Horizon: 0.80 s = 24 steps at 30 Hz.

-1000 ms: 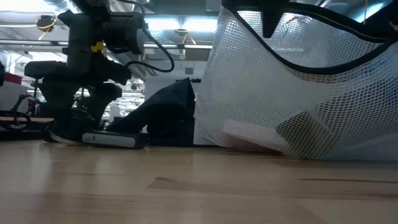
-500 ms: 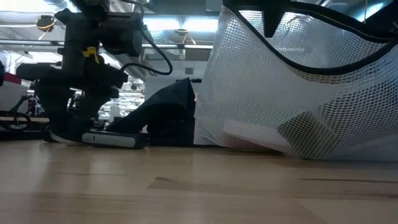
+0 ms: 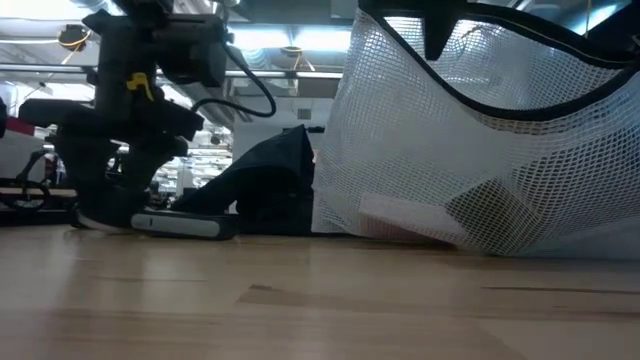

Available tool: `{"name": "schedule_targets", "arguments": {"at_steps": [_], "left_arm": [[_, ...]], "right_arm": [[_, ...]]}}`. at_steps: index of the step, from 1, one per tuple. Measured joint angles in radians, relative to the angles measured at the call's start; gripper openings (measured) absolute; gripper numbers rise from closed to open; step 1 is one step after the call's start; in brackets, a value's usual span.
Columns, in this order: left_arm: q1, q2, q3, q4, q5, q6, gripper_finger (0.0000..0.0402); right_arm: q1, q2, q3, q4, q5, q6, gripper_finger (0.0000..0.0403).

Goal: Unpack backpack
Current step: Put the black hand fan into the transparent zip bag

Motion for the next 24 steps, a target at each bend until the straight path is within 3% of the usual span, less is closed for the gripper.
{"name": "schedule_targets", "arguments": {"at_steps": [6, 16, 24], "left_arm": [[-0.034, -0.025, 0.000, -0.005, 0.016, -0.074, 0.0262], [-0.146, -0.163, 0.037, -0.004, 0.050, -0.322, 0.0260], [-0.288, -0.211, 0.040, 0.094, -0.010, -0.514, 0.0260]], "right_arm": [[0.009, 0.000, 0.000, 0.000, 0.009, 0.000, 0.0000], [0.016, -0.003, 0.001, 0.001, 0.037, -0.007, 0.0000], [0.028, -0.017, 0.001, 0.001, 0.041, 0.033, 0.0000]]}}
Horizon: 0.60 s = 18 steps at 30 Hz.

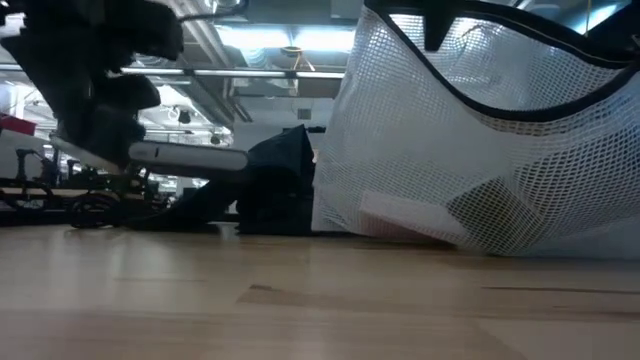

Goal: Unpack backpack
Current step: Put the black hand fan into the transparent zip bag

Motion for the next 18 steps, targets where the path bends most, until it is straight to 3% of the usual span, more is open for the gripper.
{"name": "schedule_targets", "arguments": {"at_steps": [6, 13, 18], "left_arm": [[-0.135, 0.000, 0.000, 0.134, -0.055, -0.186, 0.0260], [-0.326, 0.000, 0.000, 0.272, -0.202, -0.483, 0.0260], [-0.460, 0.014, 0.000, 0.425, -0.299, -0.626, 0.0260]], "right_arm": [[0.018, -0.006, 0.016, 0.001, -0.004, 0.007, 0.0000], [0.018, -0.007, 0.041, -0.001, -0.002, 0.016, 0.0000], [0.013, -0.005, 0.041, 0.077, 0.055, 0.021, 0.0000]]}}
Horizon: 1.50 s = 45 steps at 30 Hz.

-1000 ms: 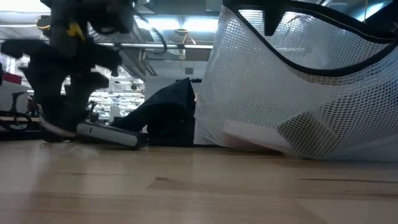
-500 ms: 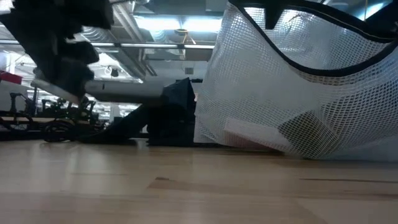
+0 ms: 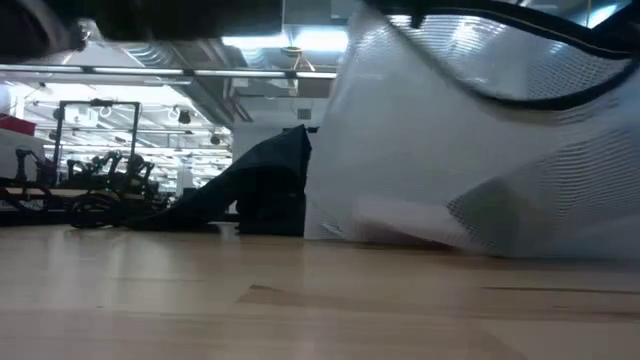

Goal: Unpack backpack
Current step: Put the black hand fan into the transparent zip bag

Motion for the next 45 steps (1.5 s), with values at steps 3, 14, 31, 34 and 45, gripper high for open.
{"name": "schedule_targets", "arguments": {"at_steps": [3, 14, 31, 34, 45], "left_arm": [[-0.051, 0.026, 0.000, 0.066, -0.060, -0.071, 0.0260], [-0.078, 0.138, 0.000, 0.191, -0.133, -0.221, 0.0260], [-0.004, 0.137, 0.001, 0.279, -0.193, -0.659, 0.0260], [0.044, 0.137, 0.001, 0.368, -0.148, -0.687, 0.0260], [0.225, 0.135, 0.001, 0.331, 0.080, -0.781, 0.0260]], "right_arm": [[-0.005, 0.001, 0.000, 0.094, 0.000, -0.002, 0.0000], [-0.093, 0.022, -0.002, 0.302, 0.008, -0.112, 0.0000], [-0.146, 0.093, -0.003, 0.374, 0.096, -0.374, 0.0000], [-0.145, 0.093, -0.003, 0.387, 0.137, -0.423, 0.0000], [-0.126, 0.093, -0.003, 0.409, 0.178, -0.539, 0.0000]]}}
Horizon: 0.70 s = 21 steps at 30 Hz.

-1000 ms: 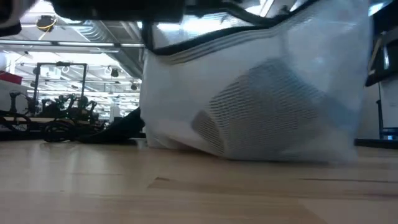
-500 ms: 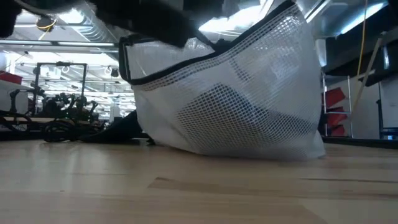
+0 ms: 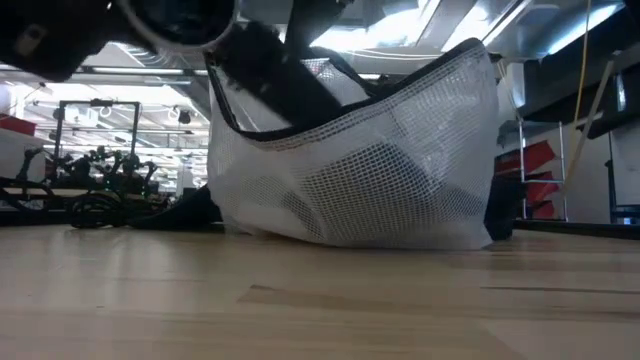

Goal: Unpack backpack
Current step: Put the black hand fan into the transparent zip bag

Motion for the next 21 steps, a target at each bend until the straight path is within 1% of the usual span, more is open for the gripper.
{"name": "schedule_targets", "arguments": {"at_steps": [2, 6, 10, 15, 21], "left_arm": [[0.037, -0.002, 0.000, 0.015, 0.026, 0.010, 0.0260], [0.107, -0.002, 0.000, 0.014, 0.045, 0.029, 0.0260], [0.167, -0.002, 0.000, 0.031, 0.088, 0.069, 0.0260], [0.223, 0.016, 0.000, 0.029, 0.111, 0.108, 0.0260], [0.255, 0.016, 0.000, 0.032, 0.085, 0.182, 0.0271]], "right_arm": [[0.010, 0.000, 0.000, -0.001, 0.025, -0.015, 0.0000], [0.027, 0.000, 0.000, 0.005, 0.059, -0.044, 0.0000], [0.030, 0.000, 0.000, 0.017, 0.053, -0.062, 0.0000], [0.034, 0.002, 0.000, 0.026, 0.050, -0.068, 0.0000], [0.034, 0.002, 0.000, 0.006, 0.049, -0.066, 0.0000]]}}
